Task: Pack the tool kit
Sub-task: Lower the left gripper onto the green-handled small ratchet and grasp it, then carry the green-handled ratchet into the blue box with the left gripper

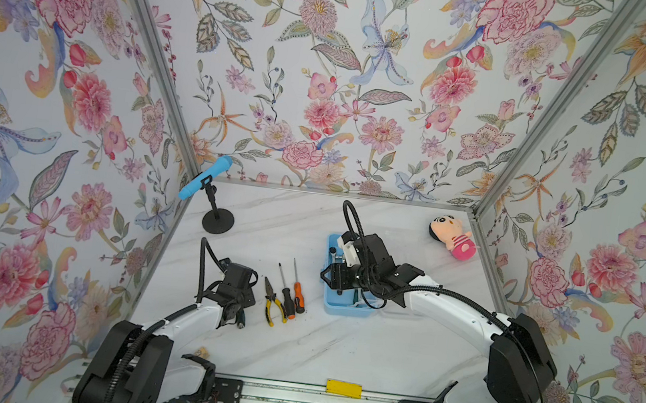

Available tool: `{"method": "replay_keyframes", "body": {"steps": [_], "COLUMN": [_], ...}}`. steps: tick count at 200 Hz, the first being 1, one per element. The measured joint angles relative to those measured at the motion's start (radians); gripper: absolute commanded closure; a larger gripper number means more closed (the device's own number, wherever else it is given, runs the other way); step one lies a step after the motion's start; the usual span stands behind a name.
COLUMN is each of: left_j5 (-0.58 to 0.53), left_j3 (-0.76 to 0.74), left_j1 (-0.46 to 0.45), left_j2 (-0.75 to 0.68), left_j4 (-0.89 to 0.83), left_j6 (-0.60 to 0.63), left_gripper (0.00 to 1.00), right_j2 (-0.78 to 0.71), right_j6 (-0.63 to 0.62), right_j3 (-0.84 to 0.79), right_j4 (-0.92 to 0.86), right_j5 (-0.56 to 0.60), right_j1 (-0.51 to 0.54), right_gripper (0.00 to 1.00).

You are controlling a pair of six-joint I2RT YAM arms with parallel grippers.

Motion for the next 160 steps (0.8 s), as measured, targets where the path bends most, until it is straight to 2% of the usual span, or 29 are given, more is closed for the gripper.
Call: {"method": "replay_keyframes", "body": {"steps": [27, 42, 44, 83, 116, 142, 160], "left_j5": [0.000, 0.000, 0.000, 0.008, 0.061, 0.090, 0.095], "left_j3": [0.000, 0.000, 0.000, 0.005, 0.043, 0.147, 0.258], "left_j1": [0.000, 0.000, 0.000, 0.000, 0.000, -0.020, -0.073], "left_j2": [0.003, 0.005, 0.005, 0.012, -0.009, -0.084, -0.110], "left_j4": [0.003, 0.006, 0.008, 0.014, -0.038, -0.106, -0.123], "left_j6": [0.008, 0.011, 0.011, 0.015, 0.018, 0.014, -0.002], "left_gripper": [0.88, 0.96, 1.00, 1.00, 1.00, 1.00, 1.00], "right_j2": [0.000, 0.000, 0.000, 0.000, 0.000, -0.008, -0.027], "right_j6": [0.000, 0.000, 0.000, 0.000, 0.003, 0.008, 0.015], "right_j3": [0.000, 0.000, 0.000, 0.000, 0.000, 0.000, -0.002], "right_j4": [0.000, 0.000, 0.000, 0.000, 0.000, 0.000, 0.001], "right_j5": [-0.002, -0.003, -0.003, -0.004, -0.008, -0.019, -0.023], "right_j1": [-0.009, -0.013, -0.013, -0.020, -0.026, -0.044, -0.066], "right_gripper": [0.34, 0.35, 0.35, 0.35, 0.35, 0.35, 0.35]}}
